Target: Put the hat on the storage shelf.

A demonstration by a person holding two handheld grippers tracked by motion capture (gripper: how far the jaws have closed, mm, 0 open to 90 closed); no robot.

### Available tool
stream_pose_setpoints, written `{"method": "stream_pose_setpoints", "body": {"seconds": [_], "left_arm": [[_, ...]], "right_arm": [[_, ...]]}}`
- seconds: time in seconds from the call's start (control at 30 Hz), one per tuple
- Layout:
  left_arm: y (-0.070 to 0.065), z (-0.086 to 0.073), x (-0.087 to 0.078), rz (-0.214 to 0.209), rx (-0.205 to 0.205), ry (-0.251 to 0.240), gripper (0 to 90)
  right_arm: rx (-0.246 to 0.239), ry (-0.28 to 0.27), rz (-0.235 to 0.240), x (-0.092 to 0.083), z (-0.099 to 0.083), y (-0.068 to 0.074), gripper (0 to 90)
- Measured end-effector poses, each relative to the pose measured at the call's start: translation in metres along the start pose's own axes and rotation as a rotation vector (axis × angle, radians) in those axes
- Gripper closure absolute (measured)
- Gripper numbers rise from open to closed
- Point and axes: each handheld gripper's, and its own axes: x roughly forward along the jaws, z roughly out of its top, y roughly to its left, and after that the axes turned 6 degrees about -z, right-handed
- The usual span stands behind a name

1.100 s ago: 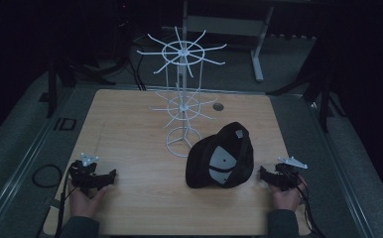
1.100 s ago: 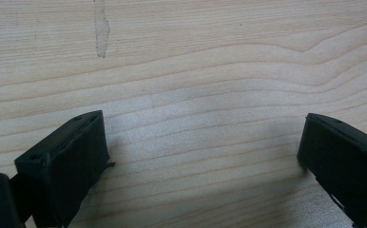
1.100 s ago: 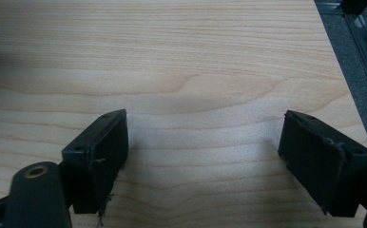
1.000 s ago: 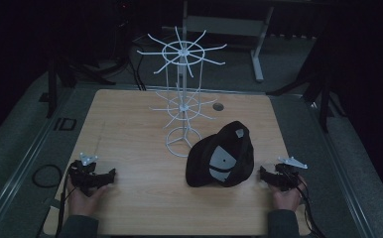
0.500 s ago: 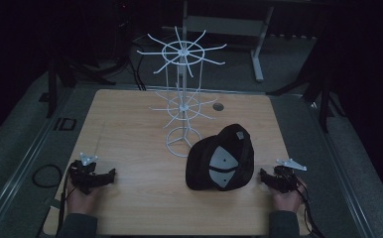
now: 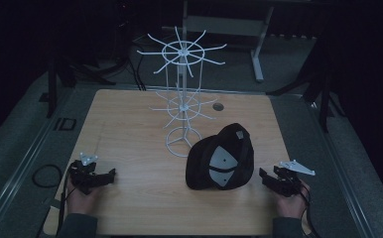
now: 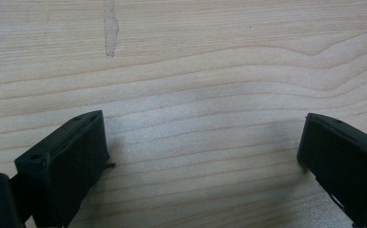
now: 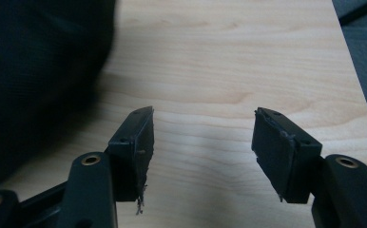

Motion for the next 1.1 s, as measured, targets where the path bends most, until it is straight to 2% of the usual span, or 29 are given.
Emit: {"method": "stream_pose_setpoints", "body": {"seconds": [0.23, 0.53, 0.7, 0.87, 0.9, 0.93, 1.03, 1.1], "left_arm": [[0.0, 0.0, 0.0, 0.0, 0.0, 0.0, 3.0], [0.0, 0.0, 0.0, 0.001, -0.001, 0.0, 3.0], [0.0, 0.0, 0.0, 0.001, -0.003, -0.002, 3.0], [-0.002, 0.002, 0.002, -0.002, 0.005, -0.002, 3.4], [-0.004, 0.001, 0.001, -0.004, 0.007, -0.018, 6.7], [-0.005, 0.002, 0.0, -0.005, 0.006, -0.025, 13.8], [-0.008, 0.007, -0.002, 0.001, -0.005, 0.004, 25.4], [-0.009, 0.011, -0.005, -0.001, -0.006, 0.029, 37.5]], "right_arm": [[-0.028, -0.055, 0.086, -0.028, 0.005, 0.011, 38.4], [-0.089, -0.104, 0.177, -0.051, 0.01, 0.025, 32.0], [-0.136, -0.113, 0.212, -0.057, 0.01, 0.034, 28.9], [-0.149, -0.101, 0.218, -0.053, 0.006, 0.036, 28.0], [-0.15, -0.1, 0.217, -0.052, 0.006, 0.036, 28.0], [-0.147, -0.099, 0.218, -0.051, 0.005, 0.036, 28.0], [-0.148, -0.1, 0.22, -0.05, 0.005, 0.035, 28.0], [-0.146, -0.098, 0.222, -0.049, 0.005, 0.035, 28.1]]}}
